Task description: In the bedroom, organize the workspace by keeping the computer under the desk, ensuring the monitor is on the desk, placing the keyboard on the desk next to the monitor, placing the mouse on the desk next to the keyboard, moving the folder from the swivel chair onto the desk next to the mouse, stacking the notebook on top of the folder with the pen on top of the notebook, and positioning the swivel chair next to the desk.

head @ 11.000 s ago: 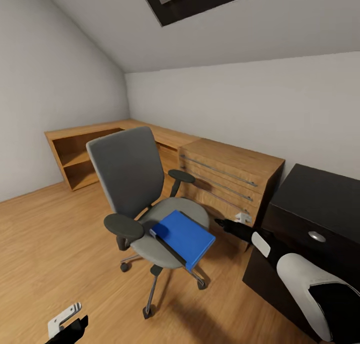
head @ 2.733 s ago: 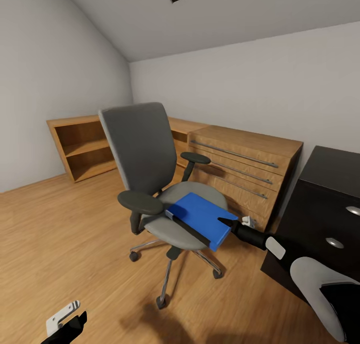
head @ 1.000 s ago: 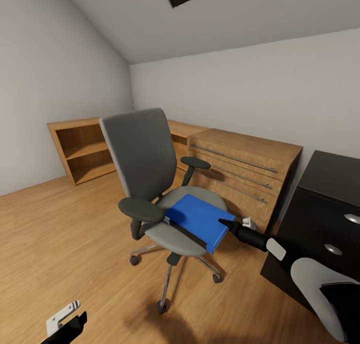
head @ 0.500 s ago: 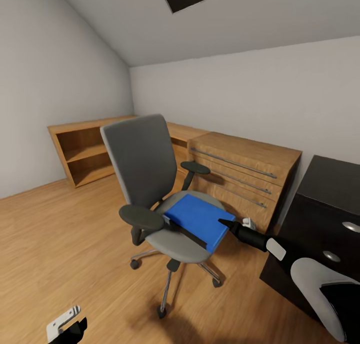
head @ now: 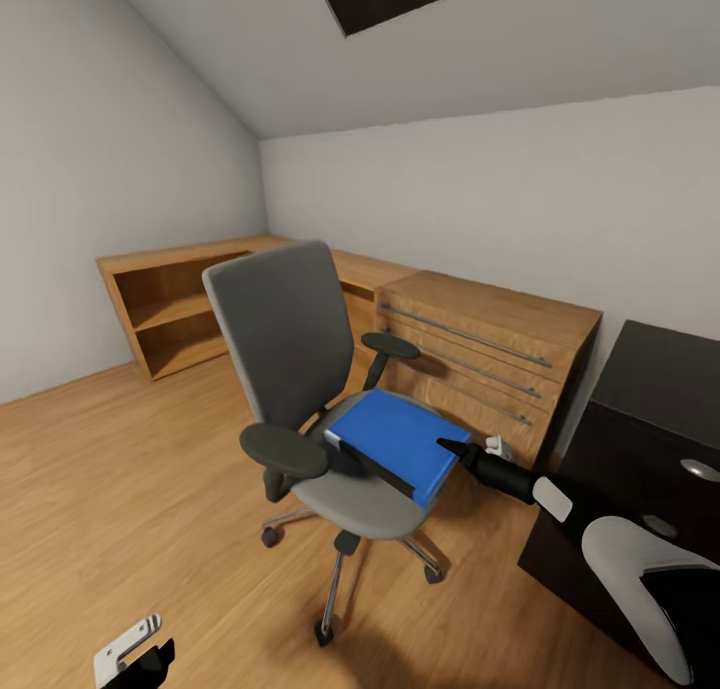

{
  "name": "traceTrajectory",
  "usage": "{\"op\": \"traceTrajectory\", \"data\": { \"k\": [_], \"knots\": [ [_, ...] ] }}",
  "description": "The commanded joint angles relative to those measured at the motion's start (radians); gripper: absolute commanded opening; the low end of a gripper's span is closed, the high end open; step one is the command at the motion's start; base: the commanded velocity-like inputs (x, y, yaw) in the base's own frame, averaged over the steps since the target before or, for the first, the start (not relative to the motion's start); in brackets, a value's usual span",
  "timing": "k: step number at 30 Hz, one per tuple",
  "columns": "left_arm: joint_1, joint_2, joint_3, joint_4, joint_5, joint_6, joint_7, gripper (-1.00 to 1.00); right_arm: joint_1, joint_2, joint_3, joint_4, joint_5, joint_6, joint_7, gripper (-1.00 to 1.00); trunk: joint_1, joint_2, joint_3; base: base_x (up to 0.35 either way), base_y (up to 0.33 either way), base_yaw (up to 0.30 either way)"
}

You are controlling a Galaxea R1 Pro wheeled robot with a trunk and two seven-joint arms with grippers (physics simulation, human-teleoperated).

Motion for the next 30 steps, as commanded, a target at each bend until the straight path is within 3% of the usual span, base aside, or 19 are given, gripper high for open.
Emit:
{"op": "traceTrajectory", "data": {
  "k": [1,20,26,27,30],
  "knots": [
    [0.0,0.0,-0.001,-0.002,0.01,0.004,0.005,1.0,-0.001,-0.001,0.008,0.0,-0.013,0.009,0.0,-1.0,-0.004,0.007,0.002,0.0,0.0,0.0],
    [0.0,-0.001,-0.002,-0.001,0.01,0.004,0.005,1.0,-0.001,-0.001,0.008,0.0,-0.013,0.009,0.0,-1.0,-0.077,0.14,0.062,0.0,0.0,0.0],
    [0.0,-0.018,-0.003,0.054,0.008,0.001,0.004,1.0,-0.001,-0.002,0.007,0.0,-0.013,0.009,-0.001,-1.0,-0.1,0.182,0.081,0.0,0.0,0.0],
    [0.0,-0.019,-0.002,0.063,0.008,-0.003,0.004,1.0,-0.001,-0.002,0.007,0.0,-0.013,0.009,-0.001,-1.0,-0.104,0.189,0.084,0.0,0.0,0.0],
    [0.0,-0.022,-0.002,0.142,0.007,-0.106,0.003,1.0,-0.001,-0.001,0.008,0.0,-0.013,0.009,-0.001,-1.0,-0.115,0.21,0.093,0.0,0.0,0.0]
  ]
}}
